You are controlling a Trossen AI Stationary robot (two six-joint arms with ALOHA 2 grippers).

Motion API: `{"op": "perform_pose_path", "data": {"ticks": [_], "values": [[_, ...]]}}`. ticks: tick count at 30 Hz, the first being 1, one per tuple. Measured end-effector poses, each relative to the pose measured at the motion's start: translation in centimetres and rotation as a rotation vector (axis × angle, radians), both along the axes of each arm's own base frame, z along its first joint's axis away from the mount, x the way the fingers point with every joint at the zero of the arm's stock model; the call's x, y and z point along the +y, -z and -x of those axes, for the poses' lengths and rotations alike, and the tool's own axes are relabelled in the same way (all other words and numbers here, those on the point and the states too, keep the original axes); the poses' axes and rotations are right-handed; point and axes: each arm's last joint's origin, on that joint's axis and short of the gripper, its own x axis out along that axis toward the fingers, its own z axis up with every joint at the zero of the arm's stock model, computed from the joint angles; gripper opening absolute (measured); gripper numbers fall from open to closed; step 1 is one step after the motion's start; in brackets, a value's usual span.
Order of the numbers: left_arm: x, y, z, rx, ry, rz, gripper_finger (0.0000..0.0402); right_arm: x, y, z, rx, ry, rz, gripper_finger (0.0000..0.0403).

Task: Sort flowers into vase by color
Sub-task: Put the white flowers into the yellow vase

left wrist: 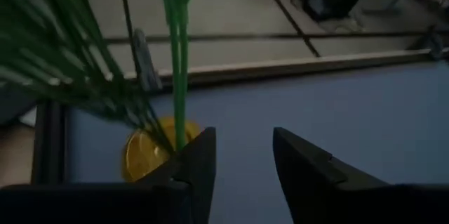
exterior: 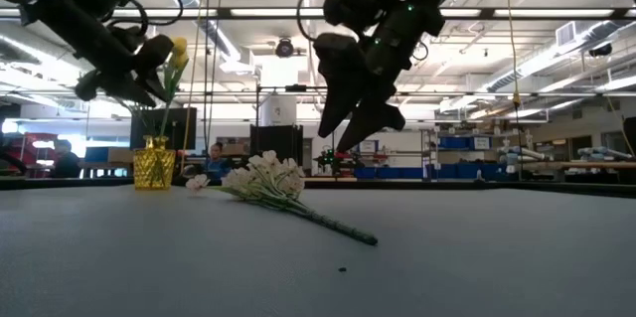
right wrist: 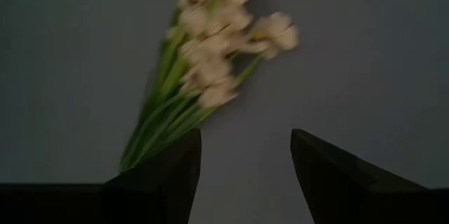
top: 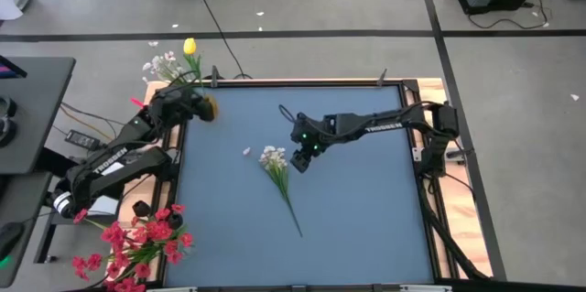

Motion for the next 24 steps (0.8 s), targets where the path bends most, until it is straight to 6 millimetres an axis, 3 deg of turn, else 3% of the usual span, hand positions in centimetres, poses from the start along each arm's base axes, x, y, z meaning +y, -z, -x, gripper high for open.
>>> {"op": "perform_pose_path", "data": {"ticks": [10,18,24], "values": [[-1.1,0.3,0.2,-0.112,0.082,0.24,0.0278,4.8,0.1,-0.2,0.022,-0.011,0.009,0.0229],[-3.2,-2.7,1.1,-0.017,0.129,0.365,0.0285,7.6,0.1,0.0,0.049,0.097,-0.05,0.0229],[-4.2,-3.7,1.7,0.013,0.151,0.368,0.0285,8.8,0.9,-0.9,-0.016,0.113,-0.009,0.0229]]}}
